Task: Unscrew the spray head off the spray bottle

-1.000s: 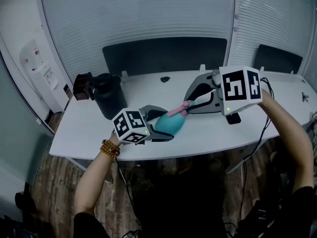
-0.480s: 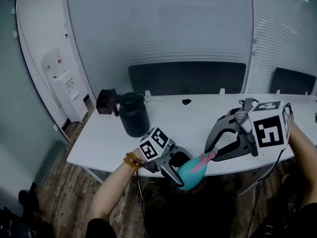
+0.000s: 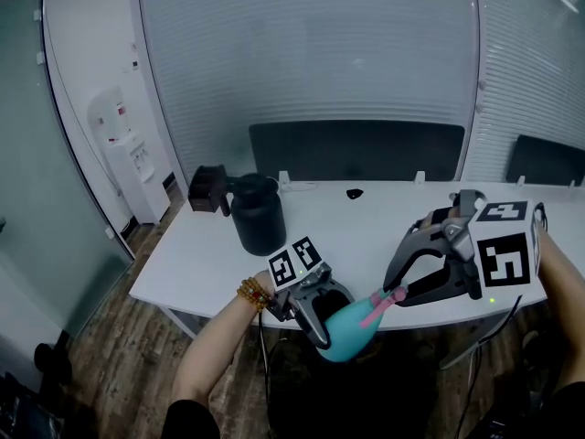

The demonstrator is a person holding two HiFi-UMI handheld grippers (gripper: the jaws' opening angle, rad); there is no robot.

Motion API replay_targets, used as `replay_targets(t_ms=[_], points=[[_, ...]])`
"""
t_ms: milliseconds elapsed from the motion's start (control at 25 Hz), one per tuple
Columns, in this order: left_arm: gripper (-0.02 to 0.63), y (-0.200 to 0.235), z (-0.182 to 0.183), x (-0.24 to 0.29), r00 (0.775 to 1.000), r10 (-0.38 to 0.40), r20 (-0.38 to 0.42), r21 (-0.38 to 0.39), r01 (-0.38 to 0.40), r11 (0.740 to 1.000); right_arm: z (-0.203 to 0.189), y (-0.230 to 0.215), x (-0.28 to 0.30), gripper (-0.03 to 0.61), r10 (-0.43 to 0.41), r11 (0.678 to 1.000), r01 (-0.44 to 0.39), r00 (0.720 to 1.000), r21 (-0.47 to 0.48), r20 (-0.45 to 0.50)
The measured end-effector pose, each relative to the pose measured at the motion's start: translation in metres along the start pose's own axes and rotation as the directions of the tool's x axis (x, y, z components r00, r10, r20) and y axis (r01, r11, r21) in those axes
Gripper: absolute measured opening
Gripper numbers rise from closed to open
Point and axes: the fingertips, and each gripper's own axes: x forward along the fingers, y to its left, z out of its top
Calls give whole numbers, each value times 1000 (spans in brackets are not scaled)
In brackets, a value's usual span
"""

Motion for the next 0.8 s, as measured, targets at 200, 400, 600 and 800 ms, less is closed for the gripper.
replay_targets(t_ms=[200, 400, 600, 800], points=[[380, -19, -1, 6, 990, -139, 21, -24, 140, 990, 12, 0, -2, 68, -20, 999, 20, 1000, -47, 7], [380, -14, 4, -1, 997, -68, 24, 35, 67, 997, 10, -6, -6, 69, -48, 995, 46, 998, -85, -29], [380, 16, 9, -11, 987, 155, 35, 126, -158, 979, -11, -16, -3, 71, -127, 988, 119, 989, -96, -76], [380, 35, 6, -20, 963, 266, 35, 148, -268, 952, -26, -25, -8, 145, -199, 977, 188, 974, -98, -108]])
